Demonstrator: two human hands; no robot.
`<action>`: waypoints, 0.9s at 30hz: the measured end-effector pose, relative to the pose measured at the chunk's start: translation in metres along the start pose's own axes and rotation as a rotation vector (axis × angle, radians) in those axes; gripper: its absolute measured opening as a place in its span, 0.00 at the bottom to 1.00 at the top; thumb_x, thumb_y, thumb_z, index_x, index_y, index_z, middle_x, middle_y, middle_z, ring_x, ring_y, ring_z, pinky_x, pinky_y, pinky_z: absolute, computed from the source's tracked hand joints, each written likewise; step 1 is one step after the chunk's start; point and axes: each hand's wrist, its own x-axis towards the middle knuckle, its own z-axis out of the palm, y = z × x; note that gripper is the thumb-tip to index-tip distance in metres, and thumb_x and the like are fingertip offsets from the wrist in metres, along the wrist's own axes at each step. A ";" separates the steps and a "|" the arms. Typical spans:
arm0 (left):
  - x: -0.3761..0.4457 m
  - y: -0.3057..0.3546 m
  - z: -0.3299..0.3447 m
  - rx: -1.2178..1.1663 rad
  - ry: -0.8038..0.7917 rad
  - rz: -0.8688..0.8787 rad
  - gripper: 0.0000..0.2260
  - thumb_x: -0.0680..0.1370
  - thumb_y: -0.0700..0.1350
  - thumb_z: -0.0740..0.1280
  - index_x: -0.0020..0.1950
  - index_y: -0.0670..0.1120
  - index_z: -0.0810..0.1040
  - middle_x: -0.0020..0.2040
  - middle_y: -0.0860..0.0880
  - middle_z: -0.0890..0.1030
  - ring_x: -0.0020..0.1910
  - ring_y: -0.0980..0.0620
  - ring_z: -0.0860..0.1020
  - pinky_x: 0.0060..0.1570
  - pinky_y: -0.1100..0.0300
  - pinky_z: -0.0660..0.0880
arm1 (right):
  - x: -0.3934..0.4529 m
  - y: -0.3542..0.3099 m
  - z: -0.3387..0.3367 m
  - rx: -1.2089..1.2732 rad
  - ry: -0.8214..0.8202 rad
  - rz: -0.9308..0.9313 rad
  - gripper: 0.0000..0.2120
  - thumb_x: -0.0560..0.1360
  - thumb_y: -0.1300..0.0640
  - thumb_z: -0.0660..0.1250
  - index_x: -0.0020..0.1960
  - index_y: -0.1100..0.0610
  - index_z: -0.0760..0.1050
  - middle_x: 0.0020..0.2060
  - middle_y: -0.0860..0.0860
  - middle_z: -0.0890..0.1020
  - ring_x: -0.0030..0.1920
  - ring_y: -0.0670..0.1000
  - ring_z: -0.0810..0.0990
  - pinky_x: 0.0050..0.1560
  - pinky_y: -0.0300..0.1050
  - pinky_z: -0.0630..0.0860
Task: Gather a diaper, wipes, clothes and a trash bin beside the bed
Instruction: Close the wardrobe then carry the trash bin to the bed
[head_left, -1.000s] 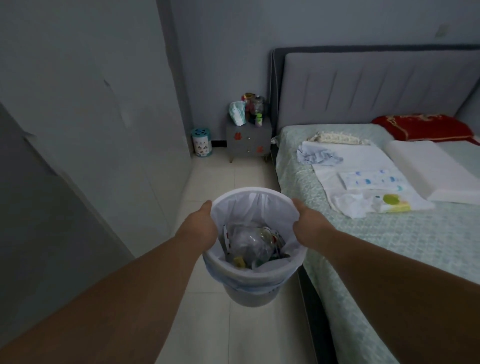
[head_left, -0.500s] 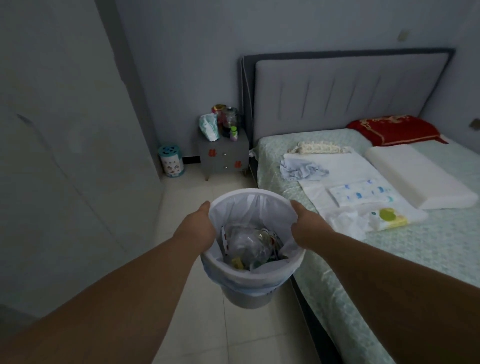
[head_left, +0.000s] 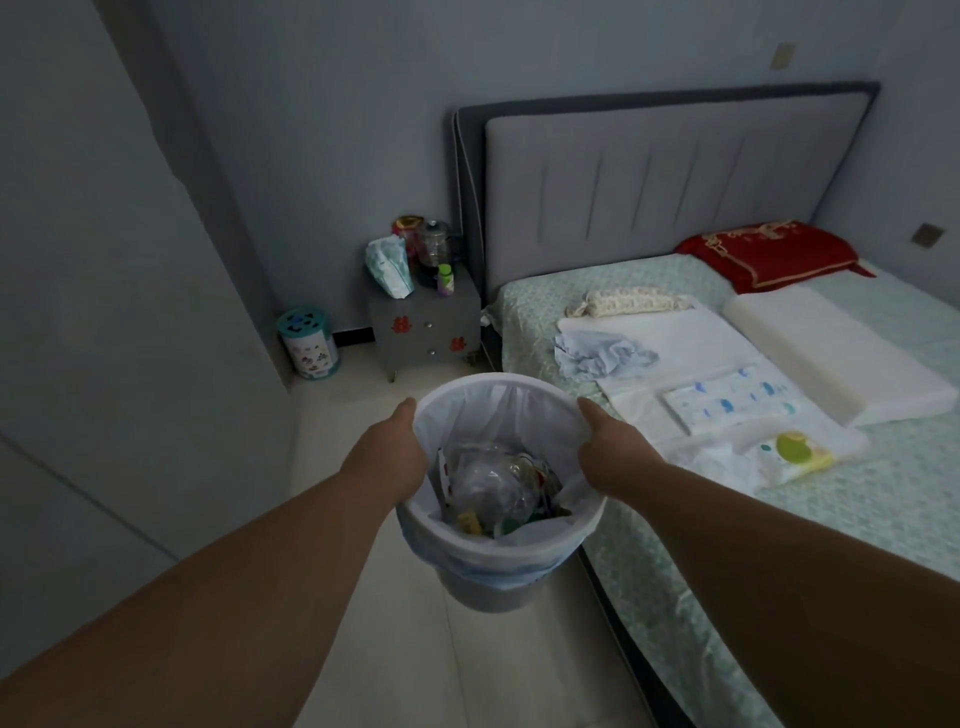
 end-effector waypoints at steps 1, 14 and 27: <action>0.009 0.003 0.002 0.001 0.001 0.001 0.33 0.77 0.40 0.63 0.80 0.53 0.55 0.69 0.39 0.74 0.66 0.38 0.74 0.62 0.49 0.72 | 0.009 0.001 -0.001 -0.004 -0.003 0.004 0.36 0.77 0.61 0.60 0.81 0.45 0.52 0.68 0.60 0.75 0.64 0.59 0.77 0.63 0.48 0.75; 0.152 0.073 0.060 -0.003 -0.020 -0.124 0.34 0.81 0.43 0.63 0.82 0.51 0.48 0.67 0.38 0.75 0.64 0.39 0.75 0.60 0.50 0.71 | 0.195 0.039 -0.035 -0.040 -0.109 -0.022 0.43 0.74 0.60 0.66 0.81 0.44 0.49 0.67 0.62 0.76 0.64 0.62 0.77 0.61 0.51 0.74; 0.265 0.066 0.162 0.006 -0.062 -0.282 0.09 0.79 0.44 0.64 0.54 0.41 0.69 0.52 0.40 0.78 0.40 0.48 0.71 0.40 0.56 0.67 | 0.329 0.091 0.018 -0.035 -0.203 0.118 0.32 0.75 0.59 0.64 0.77 0.56 0.60 0.65 0.61 0.77 0.64 0.63 0.76 0.63 0.56 0.75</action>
